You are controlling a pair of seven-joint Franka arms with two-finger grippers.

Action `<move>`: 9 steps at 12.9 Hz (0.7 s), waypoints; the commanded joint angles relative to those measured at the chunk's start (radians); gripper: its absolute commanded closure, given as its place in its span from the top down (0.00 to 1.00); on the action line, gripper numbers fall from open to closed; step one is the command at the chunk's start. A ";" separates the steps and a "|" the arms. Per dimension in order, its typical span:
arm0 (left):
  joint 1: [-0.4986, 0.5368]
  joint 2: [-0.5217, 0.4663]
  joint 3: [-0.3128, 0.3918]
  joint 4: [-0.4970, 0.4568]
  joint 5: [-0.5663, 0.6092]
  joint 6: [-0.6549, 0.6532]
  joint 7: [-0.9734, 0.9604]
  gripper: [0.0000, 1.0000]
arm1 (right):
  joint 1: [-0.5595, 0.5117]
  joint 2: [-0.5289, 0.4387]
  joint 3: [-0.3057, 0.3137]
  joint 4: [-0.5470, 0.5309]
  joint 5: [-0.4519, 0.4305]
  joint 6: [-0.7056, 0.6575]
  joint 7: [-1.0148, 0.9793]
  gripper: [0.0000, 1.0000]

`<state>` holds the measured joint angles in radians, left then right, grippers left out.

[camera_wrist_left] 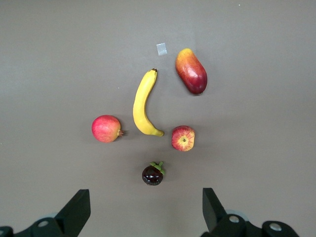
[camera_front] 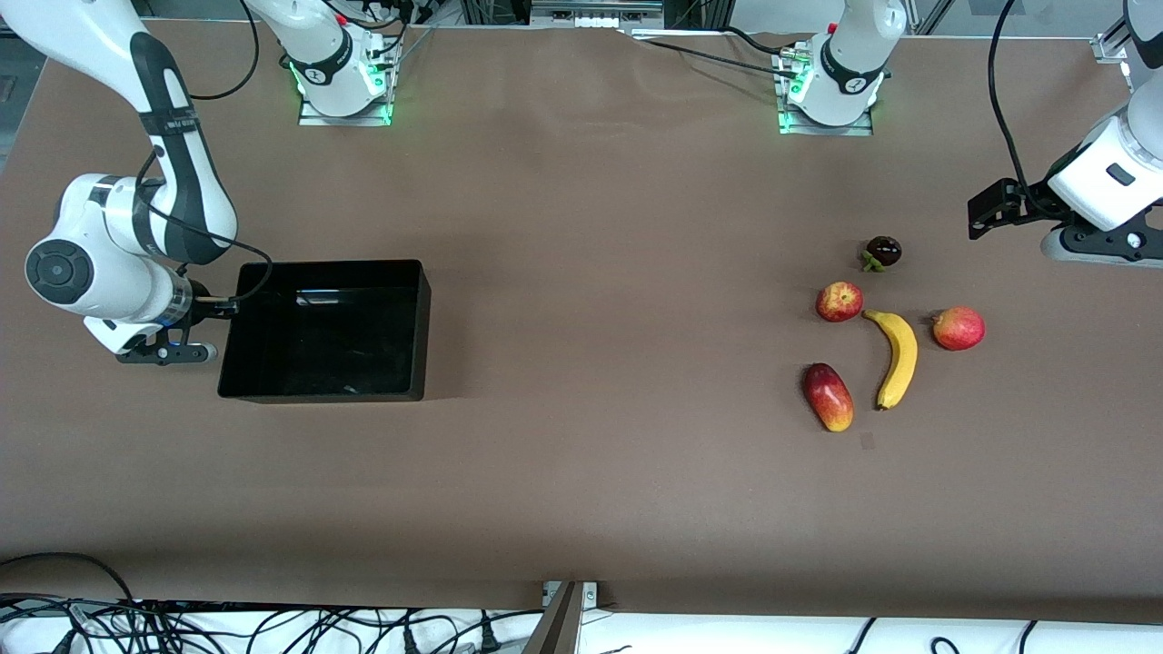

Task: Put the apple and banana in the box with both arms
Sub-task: 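Reach the right gripper to the black box rim and grasp it, then slide the black box with the right gripper toward the fruit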

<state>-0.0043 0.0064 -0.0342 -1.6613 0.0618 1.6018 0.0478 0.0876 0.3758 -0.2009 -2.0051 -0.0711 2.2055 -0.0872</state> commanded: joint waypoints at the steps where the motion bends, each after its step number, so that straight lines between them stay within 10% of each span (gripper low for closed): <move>1: -0.003 0.018 -0.004 0.032 0.023 -0.006 -0.008 1.00 | -0.012 0.000 0.008 -0.046 0.028 0.054 0.006 0.79; 6: -0.003 0.018 -0.004 0.032 0.023 -0.006 -0.008 1.00 | -0.026 0.012 0.008 -0.043 0.066 0.054 -0.012 0.01; 9: -0.003 0.021 -0.004 0.032 0.019 -0.006 -0.009 1.00 | -0.025 0.002 0.012 -0.017 0.102 0.030 -0.014 0.00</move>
<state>-0.0044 0.0099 -0.0343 -1.6599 0.0618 1.6039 0.0478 0.0763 0.3960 -0.2004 -2.0348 0.0069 2.2472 -0.0954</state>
